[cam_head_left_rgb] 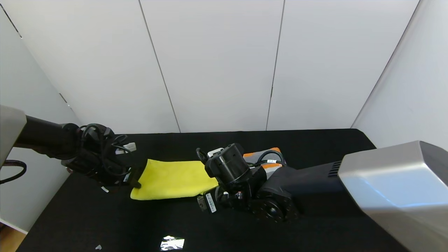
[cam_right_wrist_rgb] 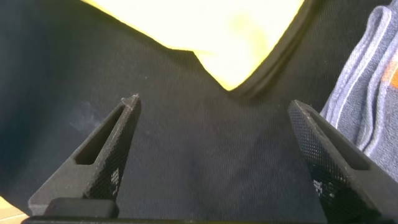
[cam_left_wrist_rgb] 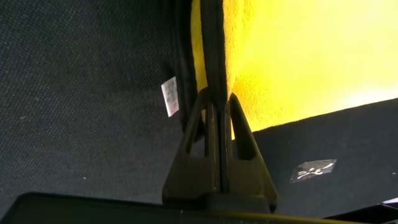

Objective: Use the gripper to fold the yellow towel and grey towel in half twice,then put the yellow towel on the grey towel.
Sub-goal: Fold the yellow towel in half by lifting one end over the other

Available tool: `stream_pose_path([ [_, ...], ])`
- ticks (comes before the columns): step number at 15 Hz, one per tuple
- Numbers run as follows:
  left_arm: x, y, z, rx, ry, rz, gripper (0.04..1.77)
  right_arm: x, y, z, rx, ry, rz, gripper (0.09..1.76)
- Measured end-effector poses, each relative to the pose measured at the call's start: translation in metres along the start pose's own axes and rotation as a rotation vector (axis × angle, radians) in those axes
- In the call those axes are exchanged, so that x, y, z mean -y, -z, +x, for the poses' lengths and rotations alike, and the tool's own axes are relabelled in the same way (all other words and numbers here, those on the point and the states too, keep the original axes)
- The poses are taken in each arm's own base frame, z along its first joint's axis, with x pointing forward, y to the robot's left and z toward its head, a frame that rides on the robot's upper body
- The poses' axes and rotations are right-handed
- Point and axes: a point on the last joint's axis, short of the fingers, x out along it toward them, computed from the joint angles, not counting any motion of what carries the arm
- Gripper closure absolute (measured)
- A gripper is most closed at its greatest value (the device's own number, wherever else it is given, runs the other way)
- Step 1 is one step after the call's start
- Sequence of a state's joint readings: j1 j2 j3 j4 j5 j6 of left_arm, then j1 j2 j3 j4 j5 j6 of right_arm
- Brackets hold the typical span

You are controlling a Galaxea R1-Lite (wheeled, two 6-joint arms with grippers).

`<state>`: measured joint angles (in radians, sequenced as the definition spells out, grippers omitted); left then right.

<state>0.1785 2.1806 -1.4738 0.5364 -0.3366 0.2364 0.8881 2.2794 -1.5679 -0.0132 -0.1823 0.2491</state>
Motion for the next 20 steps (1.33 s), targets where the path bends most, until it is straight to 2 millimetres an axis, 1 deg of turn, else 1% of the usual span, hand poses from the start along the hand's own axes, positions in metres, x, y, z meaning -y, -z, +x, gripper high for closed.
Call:
stream_pose_path([
  [5,-0.004,0.004,0.004,-0.017,-0.002,-0.011,1.71,0.0,0.0,-0.003,0.001,-0.001,0.001,0.14],
  [9,-0.005,0.003,0.003,-0.012,-0.002,-0.013,1.71,0.0,0.0,-0.003,0.0,-0.001,0.001,0.14],
  [12,-0.005,0.002,0.0,-0.015,-0.047,0.006,1.71,0.002,0.004,-0.003,-0.016,0.006,-0.002,0.14],
  [15,-0.008,0.002,-0.004,-0.022,-0.111,0.03,1.71,0.009,0.008,-0.006,-0.034,0.019,0.001,0.14],
  [20,-0.019,0.002,-0.016,-0.014,-0.165,0.043,1.71,0.019,0.016,-0.015,-0.062,0.039,0.005,0.14],
])
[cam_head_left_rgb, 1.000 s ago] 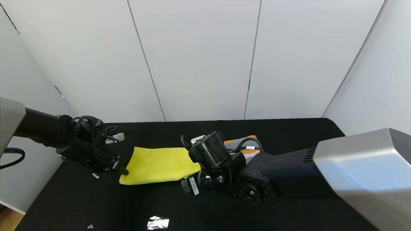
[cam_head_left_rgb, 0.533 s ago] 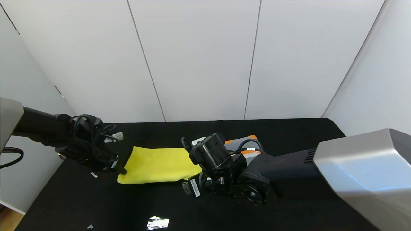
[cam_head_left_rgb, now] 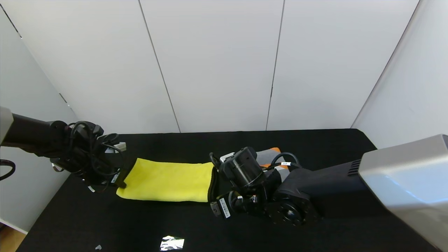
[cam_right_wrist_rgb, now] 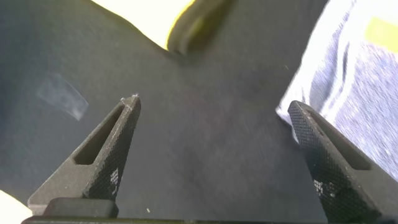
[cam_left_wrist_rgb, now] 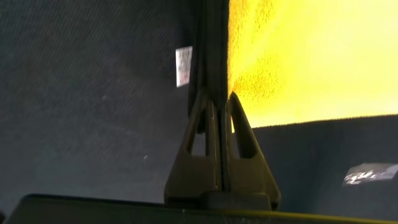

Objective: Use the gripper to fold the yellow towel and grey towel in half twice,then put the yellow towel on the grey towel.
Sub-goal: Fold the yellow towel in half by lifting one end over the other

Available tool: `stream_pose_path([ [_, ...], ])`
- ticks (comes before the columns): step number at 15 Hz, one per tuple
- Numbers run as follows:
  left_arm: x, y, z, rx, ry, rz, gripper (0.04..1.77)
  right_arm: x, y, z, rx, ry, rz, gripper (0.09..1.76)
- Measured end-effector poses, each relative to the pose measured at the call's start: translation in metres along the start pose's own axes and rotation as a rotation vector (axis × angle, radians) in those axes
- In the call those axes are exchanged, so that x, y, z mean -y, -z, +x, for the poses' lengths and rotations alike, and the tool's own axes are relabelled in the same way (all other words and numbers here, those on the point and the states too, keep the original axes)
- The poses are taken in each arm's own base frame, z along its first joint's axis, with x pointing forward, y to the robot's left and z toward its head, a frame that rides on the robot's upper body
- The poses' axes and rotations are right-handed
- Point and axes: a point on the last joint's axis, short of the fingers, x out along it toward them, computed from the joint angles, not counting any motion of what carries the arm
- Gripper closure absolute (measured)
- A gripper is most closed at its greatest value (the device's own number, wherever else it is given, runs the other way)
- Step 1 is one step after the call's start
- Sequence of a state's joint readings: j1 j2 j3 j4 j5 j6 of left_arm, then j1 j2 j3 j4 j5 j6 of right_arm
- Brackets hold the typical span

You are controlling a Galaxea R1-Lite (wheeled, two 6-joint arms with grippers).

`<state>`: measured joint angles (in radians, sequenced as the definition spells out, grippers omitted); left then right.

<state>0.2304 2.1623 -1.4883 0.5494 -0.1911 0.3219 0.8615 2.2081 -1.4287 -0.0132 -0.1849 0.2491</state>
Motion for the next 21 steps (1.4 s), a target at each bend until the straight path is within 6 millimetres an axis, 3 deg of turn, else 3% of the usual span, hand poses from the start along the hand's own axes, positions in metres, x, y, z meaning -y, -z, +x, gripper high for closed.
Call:
stream_pose_path([
  [4,0.002,0.0,-0.016,-0.018,0.003,0.012,1.71,0.008,0.002,-0.009,-0.008,0.012,0.006,0.14],
  [7,0.016,-0.007,-0.035,0.003,0.008,0.046,1.71,0.016,0.003,-0.016,-0.009,0.029,0.016,0.14],
  [14,0.073,-0.023,-0.064,0.027,0.047,0.172,1.71,0.033,0.009,-0.037,-0.013,0.061,0.065,0.14],
  [21,0.129,-0.03,-0.073,0.04,0.076,0.275,1.71,0.042,0.01,-0.045,-0.009,0.074,0.094,0.14],
])
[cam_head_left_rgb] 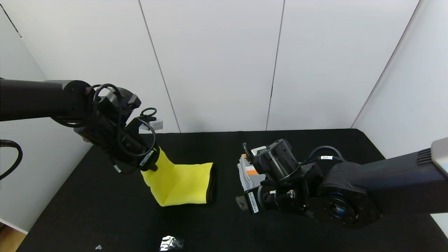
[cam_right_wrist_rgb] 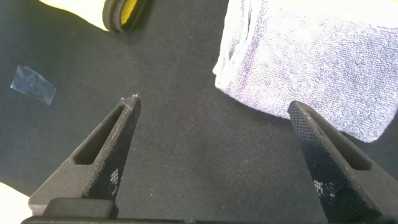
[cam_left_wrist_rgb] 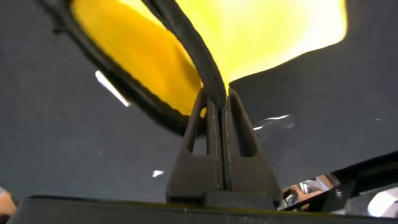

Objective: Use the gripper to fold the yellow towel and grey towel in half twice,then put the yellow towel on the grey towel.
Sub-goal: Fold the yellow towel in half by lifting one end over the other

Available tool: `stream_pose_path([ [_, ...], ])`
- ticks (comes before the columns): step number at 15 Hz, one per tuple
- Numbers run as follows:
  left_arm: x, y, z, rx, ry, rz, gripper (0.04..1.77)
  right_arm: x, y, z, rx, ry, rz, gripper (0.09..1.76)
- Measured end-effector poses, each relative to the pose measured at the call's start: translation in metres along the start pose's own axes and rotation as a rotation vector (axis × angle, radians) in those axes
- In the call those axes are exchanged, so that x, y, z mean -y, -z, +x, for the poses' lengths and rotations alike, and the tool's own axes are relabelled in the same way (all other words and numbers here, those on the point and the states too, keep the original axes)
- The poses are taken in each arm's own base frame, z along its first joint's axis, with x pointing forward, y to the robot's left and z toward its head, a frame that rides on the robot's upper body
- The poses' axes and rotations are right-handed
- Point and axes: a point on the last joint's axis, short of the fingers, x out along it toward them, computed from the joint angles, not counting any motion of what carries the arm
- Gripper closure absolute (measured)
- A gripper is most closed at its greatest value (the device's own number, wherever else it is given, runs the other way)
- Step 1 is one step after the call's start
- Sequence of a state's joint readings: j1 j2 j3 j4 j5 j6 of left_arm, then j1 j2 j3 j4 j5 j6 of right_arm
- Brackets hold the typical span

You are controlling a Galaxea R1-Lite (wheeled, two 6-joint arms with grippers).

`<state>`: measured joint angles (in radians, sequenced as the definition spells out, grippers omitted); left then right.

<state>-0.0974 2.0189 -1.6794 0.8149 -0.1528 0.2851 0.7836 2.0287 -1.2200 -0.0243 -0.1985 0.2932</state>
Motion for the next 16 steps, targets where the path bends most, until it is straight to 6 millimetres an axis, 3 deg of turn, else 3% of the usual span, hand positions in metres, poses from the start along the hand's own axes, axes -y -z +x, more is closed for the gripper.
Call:
stream_pose_path([
  [9,0.052,-0.008,0.011,-0.023,0.072,0.046,1.71,0.003,0.0,0.0,-0.002,0.009,0.036,0.14],
  [16,0.079,-0.01,0.032,-0.073,0.117,0.036,1.71,0.004,0.003,0.001,-0.011,0.012,0.035,0.14],
])
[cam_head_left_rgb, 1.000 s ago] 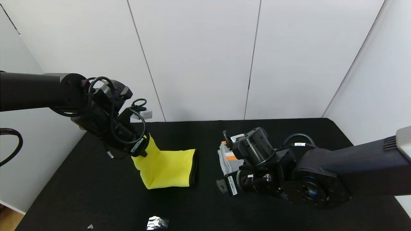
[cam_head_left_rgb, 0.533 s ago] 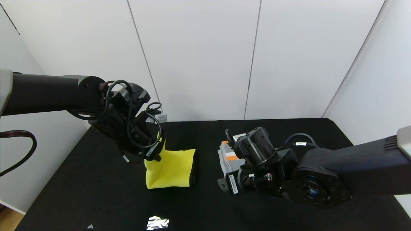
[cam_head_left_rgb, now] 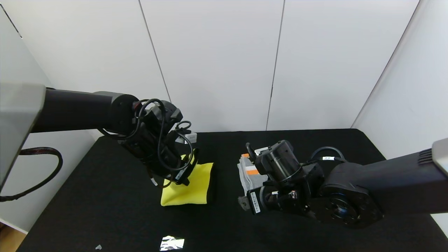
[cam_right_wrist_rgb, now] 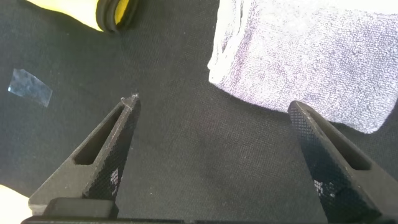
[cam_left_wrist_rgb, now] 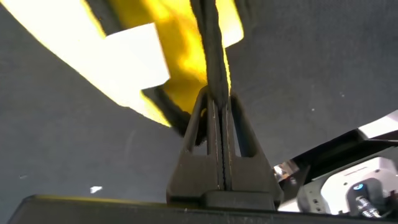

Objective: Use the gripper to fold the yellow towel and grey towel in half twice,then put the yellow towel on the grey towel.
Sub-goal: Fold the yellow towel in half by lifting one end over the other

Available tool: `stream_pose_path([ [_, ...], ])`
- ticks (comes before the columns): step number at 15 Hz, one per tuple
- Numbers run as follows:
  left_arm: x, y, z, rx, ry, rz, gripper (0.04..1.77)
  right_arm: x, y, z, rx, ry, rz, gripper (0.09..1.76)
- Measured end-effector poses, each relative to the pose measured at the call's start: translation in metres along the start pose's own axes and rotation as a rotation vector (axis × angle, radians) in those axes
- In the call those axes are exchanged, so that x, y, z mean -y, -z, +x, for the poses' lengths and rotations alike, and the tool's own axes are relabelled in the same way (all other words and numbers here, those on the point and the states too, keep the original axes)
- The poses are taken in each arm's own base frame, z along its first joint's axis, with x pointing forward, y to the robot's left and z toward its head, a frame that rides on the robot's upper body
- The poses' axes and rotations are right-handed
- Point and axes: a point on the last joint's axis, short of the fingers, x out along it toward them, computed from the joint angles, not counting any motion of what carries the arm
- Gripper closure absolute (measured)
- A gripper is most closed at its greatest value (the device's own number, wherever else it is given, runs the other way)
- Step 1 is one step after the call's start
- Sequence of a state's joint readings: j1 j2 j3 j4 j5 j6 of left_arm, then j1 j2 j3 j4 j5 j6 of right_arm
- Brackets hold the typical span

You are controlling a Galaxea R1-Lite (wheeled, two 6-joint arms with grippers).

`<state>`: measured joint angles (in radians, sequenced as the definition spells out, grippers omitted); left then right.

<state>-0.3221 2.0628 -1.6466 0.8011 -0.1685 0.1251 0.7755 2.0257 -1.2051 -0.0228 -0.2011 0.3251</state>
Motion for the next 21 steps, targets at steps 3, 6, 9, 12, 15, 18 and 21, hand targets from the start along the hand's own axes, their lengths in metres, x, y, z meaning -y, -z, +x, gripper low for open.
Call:
stream_pose_path([
  [3,0.007,-0.003,0.015,-0.027,0.011,-0.051,1.71,0.002,0.0,0.0,-0.001,0.003,0.003,0.14],
  [6,0.008,-0.006,0.025,-0.042,0.015,-0.064,1.71,0.003,0.003,0.001,-0.01,0.007,0.002,0.14],
  [9,0.006,-0.011,0.033,-0.009,0.013,-0.095,1.71,0.003,0.003,0.001,-0.012,0.006,0.001,0.14],
  [12,0.006,-0.011,0.036,-0.011,0.025,-0.096,1.41,0.003,0.005,0.002,-0.017,0.008,-0.001,0.14],
  [15,0.007,-0.011,0.036,-0.009,0.059,-0.094,1.0,0.003,0.005,0.002,-0.019,0.007,-0.001,0.14],
  [18,0.008,-0.012,0.032,0.003,0.067,-0.093,0.72,0.002,0.006,0.002,-0.02,0.007,-0.003,0.14],
  [21,0.011,-0.013,0.017,0.038,0.094,-0.086,0.51,0.001,0.007,0.002,-0.023,0.005,-0.006,0.14],
])
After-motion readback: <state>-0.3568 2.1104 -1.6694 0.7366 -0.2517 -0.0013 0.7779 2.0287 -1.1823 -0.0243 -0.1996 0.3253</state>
